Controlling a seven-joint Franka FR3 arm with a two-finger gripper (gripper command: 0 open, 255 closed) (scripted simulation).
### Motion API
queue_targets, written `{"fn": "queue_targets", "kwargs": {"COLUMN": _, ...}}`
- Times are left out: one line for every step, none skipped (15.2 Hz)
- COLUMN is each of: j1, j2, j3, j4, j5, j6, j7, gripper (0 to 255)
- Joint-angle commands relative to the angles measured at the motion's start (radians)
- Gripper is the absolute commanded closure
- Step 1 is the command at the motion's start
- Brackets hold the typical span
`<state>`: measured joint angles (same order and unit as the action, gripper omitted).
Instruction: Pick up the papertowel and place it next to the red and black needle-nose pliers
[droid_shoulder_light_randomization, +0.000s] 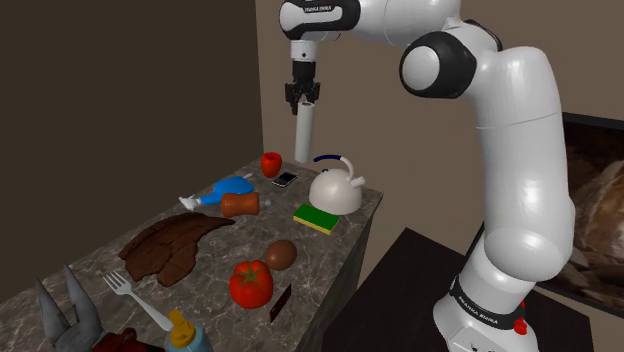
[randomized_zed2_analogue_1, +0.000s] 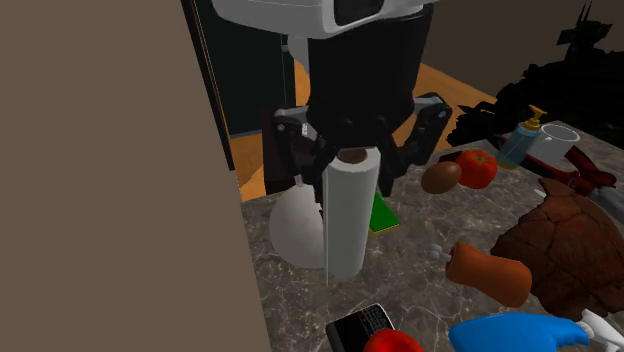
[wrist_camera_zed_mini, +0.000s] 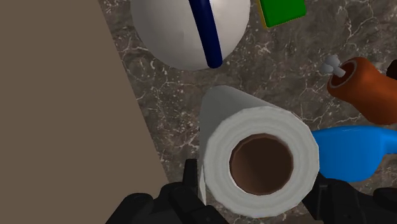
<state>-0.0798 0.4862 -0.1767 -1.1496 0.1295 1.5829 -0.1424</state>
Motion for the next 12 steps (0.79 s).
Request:
{"fn": "queue_targets", "kwargs": {"j1": 0.016, "j2": -0.038, "j3": 0.002, "j4": -0.044, "j5": -0.006, "j6": 0.007, "j7": 0.014, "gripper": 255}}
{"fn": "queue_targets", "kwargs": {"j1": 0.032, "j2": -0.078, "j3": 0.004, "j4": -0.097, "j5": -0.013, "j6": 0.021, "j7": 0.028, "gripper": 255}}
{"fn": "queue_targets", "kwargs": {"j1": 0.048, "j2": -0.116, "j3": 0.007, "j4": -0.146, "j5": -0.019, "j6": 0.033, "j7": 0.043, "gripper": 255}}
{"fn": "queue_targets", "kwargs": {"j1": 0.063, "j2": -0.153, "j3": 0.010, "j4": -0.191, "j5": -0.025, "j6": 0.043, "j7": 0.059, "gripper": 255}}
{"fn": "queue_targets", "kwargs": {"j1": 0.077, "j2": -0.188, "j3": 0.014, "j4": -0.233, "j5": -0.031, "j6": 0.051, "j7": 0.075, "gripper": 255}}
{"fn": "queue_targets", "kwargs": {"j1": 0.090, "j2": -0.221, "j3": 0.019, "j4": -0.272, "j5": -0.037, "j6": 0.058, "j7": 0.091, "gripper": 255}}
{"fn": "queue_targets", "kwargs": {"j1": 0.103, "j2": -0.254, "j3": 0.024, "j4": -0.308, "j5": -0.042, "j6": 0.064, "j7": 0.109, "gripper": 255}}
{"fn": "queue_targets", "kwargs": {"j1": 0.116, "j2": -0.285, "j3": 0.030, "j4": -0.342, "j5": -0.047, "j6": 0.068, "j7": 0.126, "gripper": 255}}
{"fn": "queue_targets", "kwargs": {"j1": 0.128, "j2": -0.315, "j3": 0.036, "j4": -0.374, "j5": -0.052, "j6": 0.071, "j7": 0.144, "gripper": 255}}
{"fn": "queue_targets", "kwargs": {"j1": 0.140, "j2": -0.344, "j3": 0.043, "j4": -0.404, "j5": -0.056, "j6": 0.074, "j7": 0.163, "gripper": 255}}
{"fn": "queue_targets", "kwargs": {"j1": 0.151, "j2": -0.372, "j3": 0.051, "j4": -0.432, "j5": -0.060, "j6": 0.075, "j7": 0.182, "gripper": 255}}
{"fn": "queue_targets", "kwargs": {"j1": 0.162, "j2": -0.399, "j3": 0.059, "j4": -0.459, "j5": -0.063, "j6": 0.076, "j7": 0.201, "gripper": 255}}
